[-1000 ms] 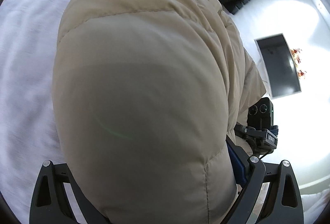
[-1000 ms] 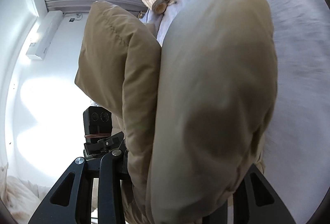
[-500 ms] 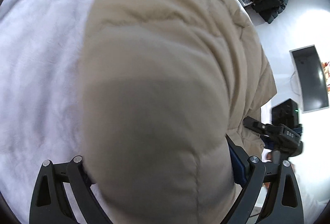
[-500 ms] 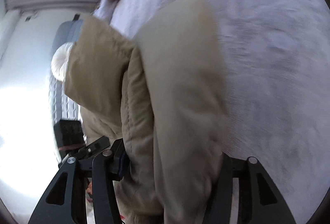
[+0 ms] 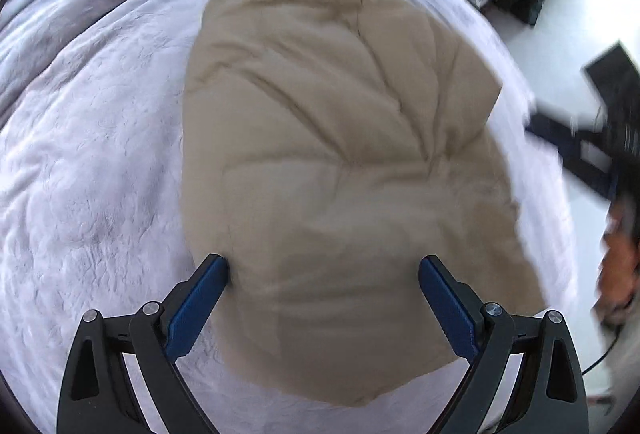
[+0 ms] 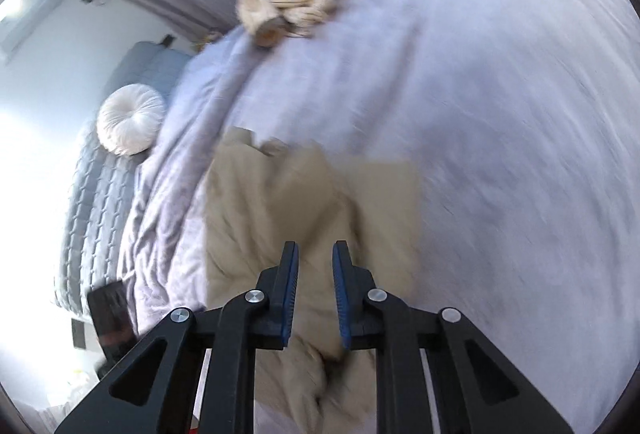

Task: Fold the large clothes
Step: 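Lower the bundle onto the bed and open both tools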

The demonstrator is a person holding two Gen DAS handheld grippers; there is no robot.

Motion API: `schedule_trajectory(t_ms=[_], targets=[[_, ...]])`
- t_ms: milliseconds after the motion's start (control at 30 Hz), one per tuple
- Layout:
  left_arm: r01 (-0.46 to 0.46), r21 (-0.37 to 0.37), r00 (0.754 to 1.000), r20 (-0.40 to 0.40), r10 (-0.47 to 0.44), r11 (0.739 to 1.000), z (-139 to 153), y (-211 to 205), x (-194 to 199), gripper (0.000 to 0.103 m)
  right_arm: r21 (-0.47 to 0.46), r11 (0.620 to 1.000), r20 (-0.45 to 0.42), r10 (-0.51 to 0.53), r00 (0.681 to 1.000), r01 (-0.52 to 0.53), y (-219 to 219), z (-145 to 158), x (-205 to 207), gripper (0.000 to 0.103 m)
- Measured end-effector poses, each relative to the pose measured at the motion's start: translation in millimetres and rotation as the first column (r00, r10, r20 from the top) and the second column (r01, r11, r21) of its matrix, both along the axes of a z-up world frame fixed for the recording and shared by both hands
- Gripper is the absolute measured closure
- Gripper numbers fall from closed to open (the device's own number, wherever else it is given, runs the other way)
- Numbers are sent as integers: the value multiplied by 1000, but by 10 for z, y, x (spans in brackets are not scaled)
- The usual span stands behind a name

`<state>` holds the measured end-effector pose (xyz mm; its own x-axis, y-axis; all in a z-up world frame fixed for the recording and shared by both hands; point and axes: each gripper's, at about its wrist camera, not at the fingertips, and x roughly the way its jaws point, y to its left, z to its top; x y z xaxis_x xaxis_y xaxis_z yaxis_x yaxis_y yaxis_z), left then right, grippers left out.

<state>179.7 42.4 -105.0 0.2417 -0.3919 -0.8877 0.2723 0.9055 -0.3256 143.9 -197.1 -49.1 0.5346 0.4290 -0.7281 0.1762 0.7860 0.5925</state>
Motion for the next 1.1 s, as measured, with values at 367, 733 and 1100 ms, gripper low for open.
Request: schedule_trajectory(t_ms=[367,733,1100], targets=[[99,77,993,60,-104,992,-223,-223,-179,2,-146,988,-274,-91,958,52,185,-1237,803,101],[126,107,991,39,-130,986,-396,-76,-136,2,-167,984,-302,-116,946,67,121,-1150,312,100],[-33,11,989,144,31,999,112,-72,743,2,-202,978,-323,-116,939,51,329,-1298,-49,97]])
